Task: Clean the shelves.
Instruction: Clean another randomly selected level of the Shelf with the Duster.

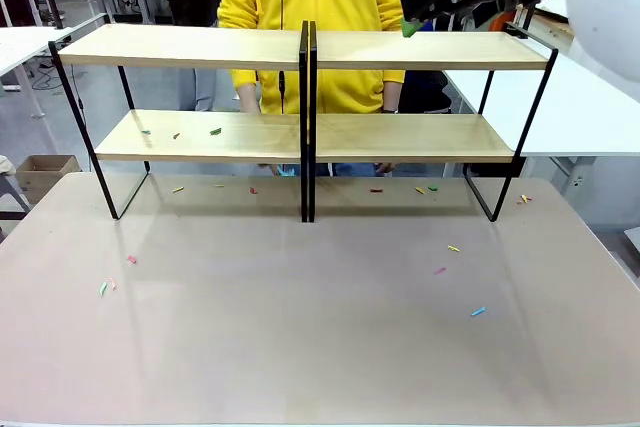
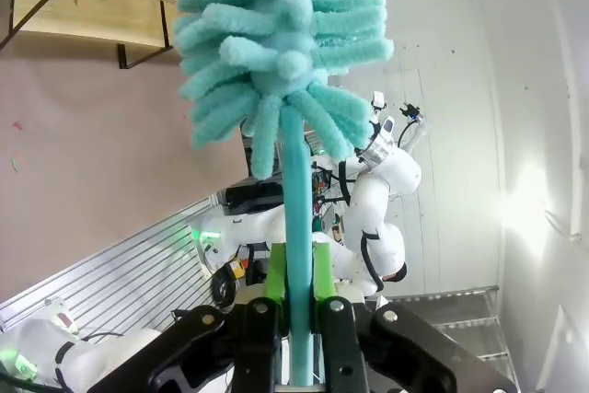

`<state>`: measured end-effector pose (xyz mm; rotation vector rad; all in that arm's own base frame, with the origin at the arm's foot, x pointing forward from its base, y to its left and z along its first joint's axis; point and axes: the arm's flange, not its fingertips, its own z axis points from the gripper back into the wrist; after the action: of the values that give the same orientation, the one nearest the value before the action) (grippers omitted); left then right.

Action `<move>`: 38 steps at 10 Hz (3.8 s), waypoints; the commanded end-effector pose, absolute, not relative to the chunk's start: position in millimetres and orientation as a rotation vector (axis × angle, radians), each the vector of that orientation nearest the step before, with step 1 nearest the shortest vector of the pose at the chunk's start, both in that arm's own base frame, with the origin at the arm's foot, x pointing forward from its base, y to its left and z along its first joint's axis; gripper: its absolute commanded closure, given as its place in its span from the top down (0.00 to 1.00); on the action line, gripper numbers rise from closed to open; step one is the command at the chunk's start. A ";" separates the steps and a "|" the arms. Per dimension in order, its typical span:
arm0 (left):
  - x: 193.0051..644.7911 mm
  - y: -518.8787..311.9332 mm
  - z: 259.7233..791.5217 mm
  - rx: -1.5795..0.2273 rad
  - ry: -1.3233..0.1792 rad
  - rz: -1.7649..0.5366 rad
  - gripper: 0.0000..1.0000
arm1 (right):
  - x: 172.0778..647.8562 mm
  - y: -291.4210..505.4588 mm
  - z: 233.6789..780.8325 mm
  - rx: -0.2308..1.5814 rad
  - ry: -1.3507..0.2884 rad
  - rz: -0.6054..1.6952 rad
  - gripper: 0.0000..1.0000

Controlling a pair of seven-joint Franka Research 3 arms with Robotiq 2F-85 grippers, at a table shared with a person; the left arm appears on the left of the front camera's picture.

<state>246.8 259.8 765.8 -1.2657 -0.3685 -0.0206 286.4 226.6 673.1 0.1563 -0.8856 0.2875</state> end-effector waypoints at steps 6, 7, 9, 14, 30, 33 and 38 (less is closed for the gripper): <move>277.9 187.9 733.3 -0.958 -0.132 -0.467 0.13 | 287.1 226.3 673.9 0.153 -0.891 0.282 1.00; 283.9 161.8 708.8 -0.895 0.024 -0.588 0.13 | 287.1 226.3 673.9 0.153 -0.891 0.282 1.00; 297.1 99.5 638.4 -0.696 0.274 -0.611 0.13 | 287.1 226.3 673.9 0.153 -0.891 0.282 1.00; 305.5 75.9 629.3 -0.730 0.337 -0.581 0.13 | 287.1 226.3 673.9 0.153 -0.891 0.282 1.00; 263.3 94.7 628.6 -0.746 0.129 -0.827 0.13 | 287.1 226.3 673.9 0.153 -0.891 0.282 1.00; 270.9 82.2 623.0 -0.718 0.126 -0.799 0.13 | 287.1 226.3 673.9 0.153 -0.891 0.282 1.00; 302.5 55.9 612.6 -0.647 0.088 -0.635 0.13 | 287.1 226.3 673.9 0.153 -0.891 0.282 1.00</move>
<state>306.4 59.0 611.7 -0.6408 0.1296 -0.7023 286.3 226.7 673.3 0.1563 -0.8859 0.2878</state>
